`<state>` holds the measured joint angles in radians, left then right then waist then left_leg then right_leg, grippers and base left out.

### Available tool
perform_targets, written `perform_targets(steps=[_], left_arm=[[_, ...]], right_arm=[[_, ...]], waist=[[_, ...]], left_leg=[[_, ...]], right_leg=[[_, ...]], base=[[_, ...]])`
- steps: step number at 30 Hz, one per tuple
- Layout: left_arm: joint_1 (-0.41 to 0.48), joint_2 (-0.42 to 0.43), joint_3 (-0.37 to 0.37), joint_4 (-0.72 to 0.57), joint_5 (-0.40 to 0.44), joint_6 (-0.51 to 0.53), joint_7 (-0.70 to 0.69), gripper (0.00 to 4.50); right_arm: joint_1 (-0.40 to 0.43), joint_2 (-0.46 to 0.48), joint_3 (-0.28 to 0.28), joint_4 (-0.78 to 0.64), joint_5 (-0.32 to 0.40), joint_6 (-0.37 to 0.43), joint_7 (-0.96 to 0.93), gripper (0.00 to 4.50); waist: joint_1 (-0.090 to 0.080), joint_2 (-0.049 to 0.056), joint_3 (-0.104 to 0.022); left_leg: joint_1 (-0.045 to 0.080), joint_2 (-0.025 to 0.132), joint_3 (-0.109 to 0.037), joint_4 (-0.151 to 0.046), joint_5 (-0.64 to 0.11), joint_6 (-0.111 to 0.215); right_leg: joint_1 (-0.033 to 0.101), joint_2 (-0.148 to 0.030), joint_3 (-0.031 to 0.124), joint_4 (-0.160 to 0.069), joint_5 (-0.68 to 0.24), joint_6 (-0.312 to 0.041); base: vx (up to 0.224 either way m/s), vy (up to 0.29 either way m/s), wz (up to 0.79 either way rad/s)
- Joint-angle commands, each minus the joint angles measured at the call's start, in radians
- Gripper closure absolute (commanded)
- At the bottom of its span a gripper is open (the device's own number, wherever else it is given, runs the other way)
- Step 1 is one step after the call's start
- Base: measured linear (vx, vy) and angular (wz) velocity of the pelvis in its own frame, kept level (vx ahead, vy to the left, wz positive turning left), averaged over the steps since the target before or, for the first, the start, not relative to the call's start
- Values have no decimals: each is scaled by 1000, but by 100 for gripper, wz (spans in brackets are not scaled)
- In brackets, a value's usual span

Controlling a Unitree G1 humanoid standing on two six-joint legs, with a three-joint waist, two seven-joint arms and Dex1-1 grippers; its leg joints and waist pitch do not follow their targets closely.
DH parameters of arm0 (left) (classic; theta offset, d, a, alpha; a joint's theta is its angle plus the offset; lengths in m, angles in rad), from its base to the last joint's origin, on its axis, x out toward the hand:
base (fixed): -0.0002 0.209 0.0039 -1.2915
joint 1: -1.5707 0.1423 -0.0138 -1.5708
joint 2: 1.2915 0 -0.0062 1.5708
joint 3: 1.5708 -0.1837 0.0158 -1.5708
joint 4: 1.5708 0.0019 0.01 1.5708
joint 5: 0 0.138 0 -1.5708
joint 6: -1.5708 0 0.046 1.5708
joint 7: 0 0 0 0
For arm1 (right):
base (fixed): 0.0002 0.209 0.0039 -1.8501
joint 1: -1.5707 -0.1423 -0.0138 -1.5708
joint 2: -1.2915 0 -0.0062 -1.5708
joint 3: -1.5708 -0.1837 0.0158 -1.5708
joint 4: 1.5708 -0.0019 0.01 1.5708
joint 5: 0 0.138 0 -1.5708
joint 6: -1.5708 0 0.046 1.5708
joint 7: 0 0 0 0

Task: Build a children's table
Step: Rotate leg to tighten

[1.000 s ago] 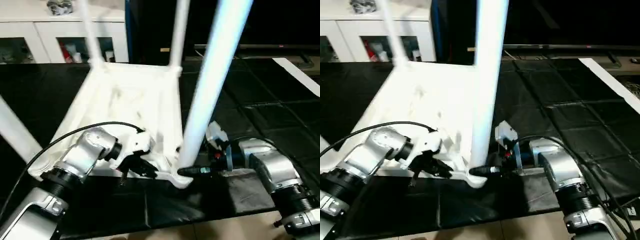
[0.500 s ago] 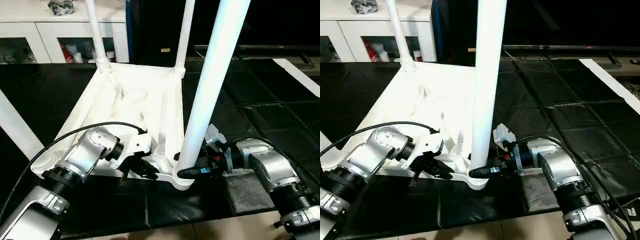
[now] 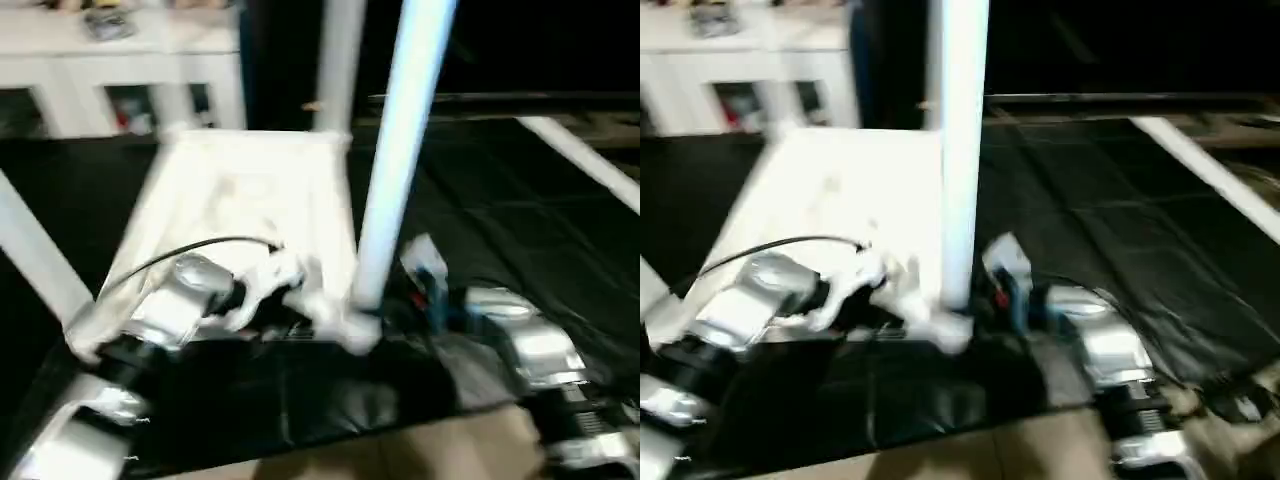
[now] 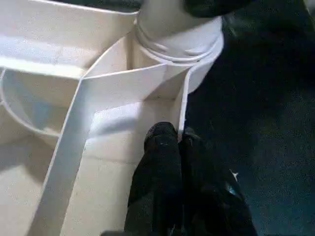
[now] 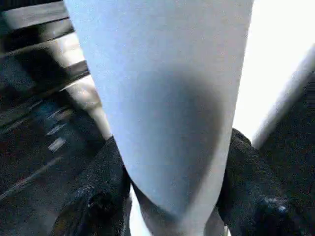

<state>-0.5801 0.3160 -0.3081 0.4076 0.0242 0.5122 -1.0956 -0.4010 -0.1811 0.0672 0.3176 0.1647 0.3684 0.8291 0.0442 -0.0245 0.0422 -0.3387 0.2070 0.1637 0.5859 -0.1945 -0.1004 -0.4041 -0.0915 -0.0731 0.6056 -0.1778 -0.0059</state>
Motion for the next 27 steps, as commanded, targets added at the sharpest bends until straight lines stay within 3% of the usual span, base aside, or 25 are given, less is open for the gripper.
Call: perform_targets(steps=[1, 5, 6, 9, 11, 17, 18, 22, 25, 27], left_arm=[[6, -108, 2, -58, -50, 47, 92, 450], [3, -178, 31, -72, -37, 91, 211, 450], [0, -192, 37, -74, -35, 102, 229, 450], [-10, -203, 41, -75, -32, 111, 238, 450], [-12, -200, 41, -78, -29, 110, 238, 450], [6, -153, 24, -105, -30, 96, 192, 450], [11, -135, 16, -108, -30, 88, 169, 450], [20, -90, 3, -109, -34, 56, 107, 450], [25, -44, -20, -101, -26, 1, 38, 450], [27, 4, -46, -91, -16, -35, -28, 450]], right_arm=[[-15, 109, 76, 19, 8, 76, -79, 246], [-44, 173, 102, 42, -64, 70, -198, 246], [-52, 177, 118, 56, -95, 54, -220, 246], [-55, 179, 118, 68, -93, 32, -211, 246], [-53, 182, 106, 60, -80, 32, -208, 198], [-21, 146, 91, 20, -66, -23, -152, 141], [-9, 127, 88, 2, -52, -31, -110, 136], [22, 50, 92, -41, -21, -46, 29, 99], [33, -17, 91, -61, 5, -43, 125, 86], [24, -76, 82, -52, 15, -53, 199, 47]], waist=[[2, 2, -43], [-12, 3, -44], [-13, -1, -44], [-10, 1, -47], [-9, 1, -48], [-4, 2, -56], [0, 3, -58], [3, 5, -57], [8, 6, -56], [15, 6, -54]], left_leg=[[-13, 3, -10, -80, -331, -12], [-13, 5, -9, -82, -322, 3], [-12, 4, -7, -82, -323, 6], [-15, 7, -5, -85, -298, 21], [-16, 8, -3, -85, -280, 24], [-18, 11, 5, -81, -202, 39], [-17, 12, 6, -79, -175, 49], [-15, 13, 10, -76, -153, 70], [-14, 15, 9, -77, -160, 80], [-10, 16, 9, -79, -187, 72]], right_leg=[[39, -46, 22, -119, -631, -42], [36, -41, 24, -115, -552, -79], [35, -41, 25, -116, -544, -82], [39, -40, 32, -108, -468, -104], [42, -40, 34, -103, -417, -118], [50, -40, 40, -88, -286, -162], [54, -40, 40, -83, -233, -177], [56, -37, 42, -76, -165, -209], [56, -38, 40, -76, -165, -220], [55, -40, 40, -81, -220, -214]], base=[[0, 0, 0], [0, 0, 0], [0, 0, 0], [0, 0, 0], [0, 0, 0], [0, 0, 0], [0, 0, 0], [0, 0, 0], [0, 0, 0], [0, 0, 0]])
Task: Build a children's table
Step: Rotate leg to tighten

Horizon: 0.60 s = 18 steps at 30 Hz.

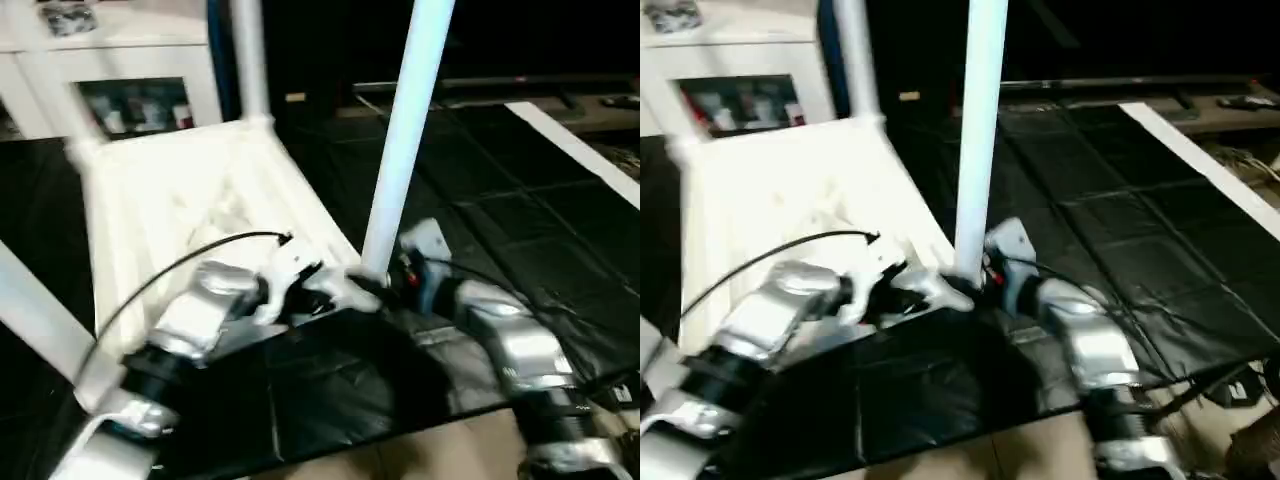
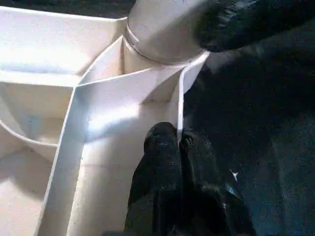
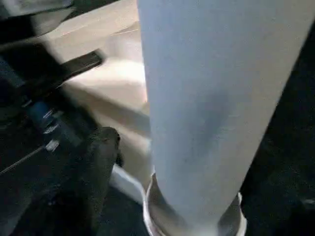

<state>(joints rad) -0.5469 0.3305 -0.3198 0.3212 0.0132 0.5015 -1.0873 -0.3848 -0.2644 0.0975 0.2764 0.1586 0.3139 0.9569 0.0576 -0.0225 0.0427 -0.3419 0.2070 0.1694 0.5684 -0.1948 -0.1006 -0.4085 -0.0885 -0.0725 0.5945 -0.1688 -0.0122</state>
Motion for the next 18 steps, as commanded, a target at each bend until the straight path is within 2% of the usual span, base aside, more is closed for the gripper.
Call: perform_targets(steps=[1, 4, 5, 8, 9, 12, 14, 18], left_arm=[[-7, 5, -43, 0, 0, -34, -59, 450], [-9, 50, -75, 13, 11, -86, -125, 450], [-11, 62, -83, 18, 13, -98, -145, 450], [-18, 87, -102, 32, 17, -140, -192, 450], [-27, 118, -123, 48, 11, -210, -274, 450], [-31, 135, -137, 43, -5, -239, -343, 450], [-33, 139, -141, 43, -7, -244, -356, 450], [-48, 143, -154, 63, 1, -270, -374, 450]], right_arm=[[5, -8, 52, -6, 21, 0, 92, 47], [3, -63, 72, -9, 25, -21, 189, 47], [2, -78, 78, -11, 29, -22, 221, 47], [-7, -104, 87, -8, 41, -16, 285, 47], [-24, -138, 112, 12, 58, -26, 374, 47], [-40, -158, 130, 31, 68, -23, 439, 47], [-45, -161, 133, 37, 70, -19, 454, 75], [-69, -167, 145, 69, 66, -16, 482, 101]], waist=[[3, 6, -53], [7, 1, -54], [12, 4, -55], [17, 4, -57], [25, 0, -59], [34, 3, -58], [36, 2, -58], [42, 2, -59]], left_leg=[[-6, 18, 5, -62, -197, 68], [-7, 17, 4, -62, -200, 60], [-5, 18, 4, -61, -184, 61], [-6, 19, 5, -59, -162, 69], [-6, 17, 6, -57, -152, 74], [-4, 22, 9, -57, -152, 71], [-3, 23, 9, -57, -153, 67], [-2, 22, 10, -56, -153, 58]], right_leg=[[56, -44, 41, -71, -244, -205], [58, -45, 41, -72, -261, -196], [56, -45, 42, -68, -236, -203], [59, -44, 42, -61, -189, -218], [61, -45, 41, -59, -183, -224], [59, -46, 41, -56, -182, -231], [58, -46, 41, -54, -178, -235], [57, -46, 41, -54, -184, -239]], base=[[0, 0, 0], [0, 0, 0], [0, 0, 0], [0, 0, 0], [0, 0, 0], [0, 0, 0], [0, 0, 0], [0, 0, 0]])
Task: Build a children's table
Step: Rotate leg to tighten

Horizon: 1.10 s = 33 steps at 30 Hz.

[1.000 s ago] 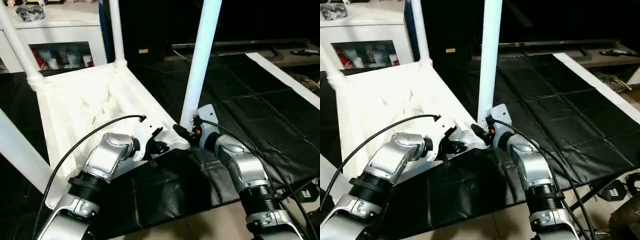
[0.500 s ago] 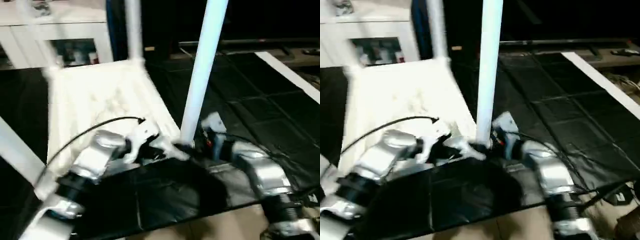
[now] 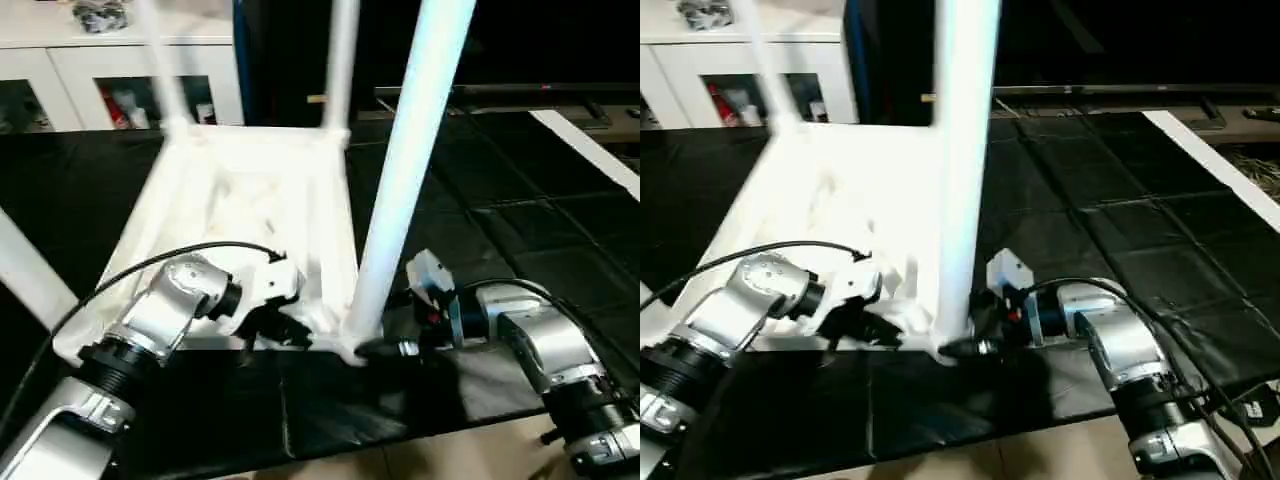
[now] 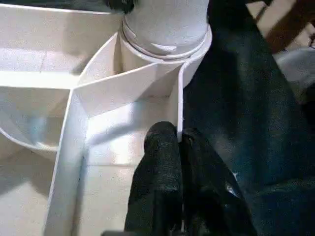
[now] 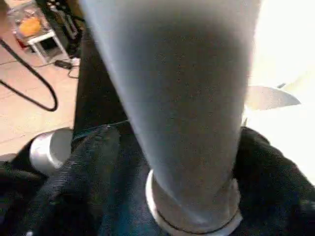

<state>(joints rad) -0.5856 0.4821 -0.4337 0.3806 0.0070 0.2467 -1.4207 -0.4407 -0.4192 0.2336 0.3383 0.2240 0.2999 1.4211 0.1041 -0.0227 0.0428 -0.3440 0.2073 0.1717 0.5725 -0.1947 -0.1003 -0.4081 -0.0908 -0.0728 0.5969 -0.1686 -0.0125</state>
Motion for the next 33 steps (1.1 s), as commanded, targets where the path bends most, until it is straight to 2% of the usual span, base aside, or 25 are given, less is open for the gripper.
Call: perform_targets(steps=[1, 4, 5, 6, 10, 11, 13, 18, 21, 24, 25, 26, 28, 29, 30, 31, 33], left_arm=[[-18, -11, -41, 21, 10, -28, -43, 450], [-24, -15, -38, 37, 11, -42, -48, 450], [-26, -17, -36, 42, 11, -47, -50, 450], [-27, -18, -35, 43, 10, -48, -51, 450], [-28, -20, -35, 47, 7, -48, -49, 450], [-28, -20, -37, 50, 6, -51, -49, 450], [-28, -20, -37, 56, 5, -54, -48, 450], [-25, -30, -20, 70, -1, -46, -29, 450], [-17, -51, 7, 67, -13, 5, 22, 450], [-10, -73, 24, 60, -9, 42, 87, 450], [-6, -99, 44, 57, -16, 78, 139, 450], [-5, -107, 50, 55, -18, 90, 155, 450], [-2, -140, 74, 51, -23, 130, 221, 450], [0, -173, 93, 47, -25, 163, 277, 450], [1, -195, 106, 43, -26, 186, 315, 450], [3, -233, 125, 33, -29, 224, 376, 450], [5, -264, 138, 23, -31, 253, 419, 450]], right_arm=[[-19, -11, 13, 18, 0, -4, 24, 117], [-24, -10, 16, 26, 3, -5, 32, 140], [-24, -9, 18, 28, 5, -3, 37, 140], [-25, -9, 19, 31, 5, -4, 42, 165], [-27, -11, 22, 38, 10, -4, 52, 179], [-28, -11, 23, 40, 11, -4, 54, 205], [-29, -11, 24, 41, 15, -3, 58, 216], [-25, 2, 12, 33, 39, 19, 56, 233], [-9, 15, 12, 16, 43, 43, 27, 236], [1, 46, 6, 21, 20, 49, -63, 237], [2, 86, -13, 38, 2, 49, -160, 239], [2, 99, -19, 43, -2, 52, -191, 241], [2, 139, -37, 59, -17, 63, -285, 242], [-2, 171, -43, 71, -37, 70, -362, 243], [-4, 192, -47, 79, -52, 75, -413, 246], [-10, 232, -58, 86, -68, 91, -497, 246], [-17, 264, -65, 91, -78, 104, -555, 249]], waist=[[-3, 1, -59], [1, 2, -60], [2, -1, -61], [4, -2, -61], [6, -1, -62], [7, -2, -62], [7, -2, -62], [7, 0, -60], [8, -2, -59], [5, -2, -56], [1, -2, -54], [-2, -2, -51], [-7, -4, -49], [-19, -5, -47], [-30, -8, -43], [-31, -5, -44], [-50, -9, -44]], left_leg=[[-2, 21, 8, -59, -152, 57], [-2, 21, 7, -59, -144, 52], [-2, 21, 7, -58, -139, 52], [-2, 22, 8, -57, -136, 53], [-1, 22, 8, -57, -131, 53], [-3, 21, 8, -56, -128, 54], [-4, 21, 8, -56, -132, 55], [-3, 21, 7, -57, -149, 48], [-3, 21, 6, -57, -156, 45], [-2, 21, 7, -59, -181, 35], [-4, 19, 5, -61, -197, 27], [-3, 17, 3, -63, -223, 17], [-3, 13, 1, -64, -242, 6], [-4, 10, -3, -65, -255, -4], [-9, 5, -5, -64, -269, -5], [-7, 3, -8, -64, -273, -9], [-3, -5, -10, -57, -295, -5]], right_leg=[[57, -45, 42, -56, -183, -237], [58, -45, 41, -56, -184, -231], [59, -44, 41, -54, -176, -231], [59, -45, 41, -52, -171, -231], [58, -45, 41, -52, -171, -231], [59, -44, 41, -51, -163, -232], [59, -45, 40, -53, -172, -230], [58, -45, 40, -55, -205, -220], [57, -46, 40, -57, -221, -217], [54, -46, 41, -63, -265, -204], [55, -48, 41, -66, -308, -189], [53, -48, 40, -74, -373, -166], [51, -48, 37, -80, -441, -140], [49, -48, 35, -89, -527, -98], [51, -47, 29, -97, -579, -72], [51, -48, 26, -100, -607, -59], [42, -46, 17, -117, -685, -20]], base=[[0, 0, 0], [0, 0, 0], [0, 0, 0], [0, 0, 0], [0, 0, 0], [0, 0, 0], [0, 0, 0], [0, 0, 0], [0, 0, 0], [0, 0, 0], [0, 0, 0], [0, 0, 0], [0, 0, 0], [0, 0, 0], [0, 0, 0], [0, 0, 0], [0, 0, 0]])
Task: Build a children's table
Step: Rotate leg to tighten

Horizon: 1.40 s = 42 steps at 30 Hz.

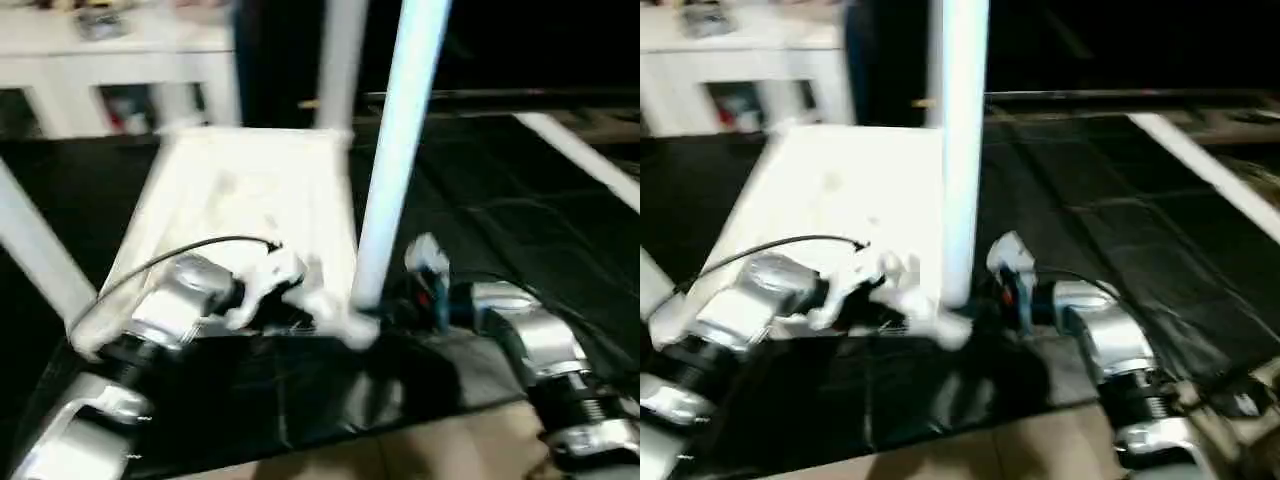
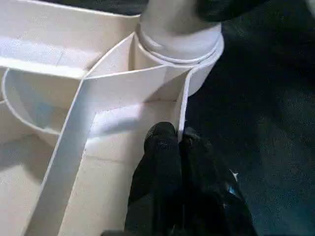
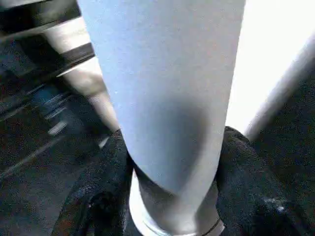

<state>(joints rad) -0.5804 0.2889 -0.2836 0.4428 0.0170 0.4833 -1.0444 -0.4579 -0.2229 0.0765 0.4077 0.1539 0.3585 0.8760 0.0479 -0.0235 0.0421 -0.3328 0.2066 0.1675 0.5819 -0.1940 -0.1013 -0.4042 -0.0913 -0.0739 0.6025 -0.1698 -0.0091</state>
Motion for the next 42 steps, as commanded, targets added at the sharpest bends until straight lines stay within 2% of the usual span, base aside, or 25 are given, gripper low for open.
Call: perform_targets(steps=[1, 2, 3, 8, 9, 13, 14, 15, 17, 18, 20, 22, 25, 26, 29, 32, 34, 36, 42], left_arm=[[-1, -71, -12, -39, -41, 17, 43, 450], [1, -112, 5, -55, -43, 51, 102, 450], [3, -153, 19, -71, -48, 82, 153, 450], [6, -208, 27, -107, -44, 127, 213, 450], [7, -210, 27, -112, -42, 131, 218, 450], [9, -161, 12, -105, -23, 98, 189, 450], [12, -148, 7, -108, -22, 91, 173, 450], [16, -136, 3, -114, -21, 86, 161, 450], [23, -112, -7, -124, -20, 79, 135, 450], [25, -103, -11, -128, -21, 77, 125, 450], [28, -84, -18, -132, -24, 70, 98, 450], [33, -40, -33, -135, -26, 51, 29, 450], [35, 10, -58, -126, -25, 2, -62, 450], [34, 24, -66, -121, -24, -10, -86, 450], [29, 62, -87, -109, -22, -50, -153, 450], [20, 101, -109, -98, -22, -94, -224, 450], [5, 155, -142, -86, -20, -155, -332, 450], [0, 170, -152, -83, -17, -166, -364, 450], [-13, 205, -189, -71, -5, -210, -444, 450]], right_arm=[[0, 67, 92, 21, -8, 46, -10, 249], [-11, 109, 87, 30, -26, 59, -92, 251], [-25, 151, 83, 44, -45, 63, -168, 251], [-45, 215, 80, 71, -64, 32, -247, 251], [-44, 223, 77, 71, -57, 31, -244, 218], [-15, 206, 92, 28, -43, 20, -194, 165], [-7, 197, 91, 16, -37, 19, -181, 165], [2, 188, 89, 5, -35, 15, -165, 156], [17, 166, 85, -14, -34, 7, -135, 128], [21, 158, 84, -19, -34, 4, -126, 128], [30, 134, 85, -30, -27, -7, -91, 105], [48, 68, 94, -58, -8, -24, 8, 89], [62, -4, 106, -92, 17, -32, 131, 73], [63, -23, 110, -102, 25, -29, 166, 57], [60, -65, 110, -118, 40, -19, 250, 35], [50, -102, 114, -125, 57, -9, 322, 11], [29, -150, 134, -120, 69, 4, 396, 11], [25, -167, 148, -123, 70, 4, 426, 11], [25, -188, 171, -125, 78, -10, 501, 11]], waist=[[6, -8, -43], [1, -3, -46], [-7, -1, -47], [-17, 1, -49], [-15, 2, -49], [-7, 3, -54], [-7, 3, -54], [-5, -1, -54], [-2, 3, -57], [-3, 2, -56], [-2, 4, -55], [2, 8, -54], [5, 7, -52], [9, 7, -52], [18, 8, -54], [25, 8, -56], [34, 5, -57], [41, 10, -56], [51, 8, -57]], left_leg=[[-14, -4, -6, -66, -296, -4], [-16, -2, -8, -68, -299, 6], [-19, 3, -8, -74, -292, 11], [-18, 5, -8, -77, -305, 22], [-17, 6, -8, -78, -302, 25], [-15, 10, 0, -77, -240, 45], [-15, 10, 0, -77, -240, 45], [-19, 11, 1, -77, -217, 50], [-22, 12, 1, -76, -185, 54], [-22, 12, 2, -76, -179, 57], [-20, 12, 2, -76, -182, 58], [-17, 14, 2, -76, -198, 59], [-16, 16, 2, -78, -211, 61], [-12, 17, 3, -77, -216, 62], [-11, 19, 4, -77, -206, 61], [-12, 21, 5, -75, -172, 66], [-10, 20, 6, -74, -166, 69], [-11, 22, 7, -74, -163, 61], [-11, 23, 8, -74, -171, 44]], right_leg=[[38, -46, 18, -123, -684, -24], [40, -45, 16, -124, -667, -25], [42, -43, 15, -121, -600, -50], [41, -43, 16, -116, -537, -77], [41, -43, 17, -116, -524, -81], [44, -42, 28, -100, -377, -136], [44, -42, 28, -100, -377, -136], [49, -41, 30, -92, -328, -154], [55, -43, 30, -85, -275, -168], [56, -42, 30, -84, -261, -176], [56, -43, 30, -84, -261, -182], [56, -42, 30, -86, -278, -180], [55, -43, 29, -87, -284, -187], [54, -43, 31, -87, -287, -187], [53, -44, 32, -82, -263, -198], [55, -45, 33, -73, -201, -219], [57, -44, 32, -72, -194, -222], [57, -45, 32, -68, -189, -227], [58, -47, 33, -66, -196, -229]], base=[[0, 0, 0], [0, 0, 0], [0, 0, 0], [0, 0, 0], [0, 0, 0], [0, 0, 0], [0, 0, 0], [0, 0, 0], [0, 0, 0], [0, 0, 0], [0, 0, 0], [0, 0, 0], [0, 0, 0], [0, 0, 0], [0, 0, 0], [0, 0, 0], [0, 0, 0], [0, 0, 0], [0, 0, 0]])
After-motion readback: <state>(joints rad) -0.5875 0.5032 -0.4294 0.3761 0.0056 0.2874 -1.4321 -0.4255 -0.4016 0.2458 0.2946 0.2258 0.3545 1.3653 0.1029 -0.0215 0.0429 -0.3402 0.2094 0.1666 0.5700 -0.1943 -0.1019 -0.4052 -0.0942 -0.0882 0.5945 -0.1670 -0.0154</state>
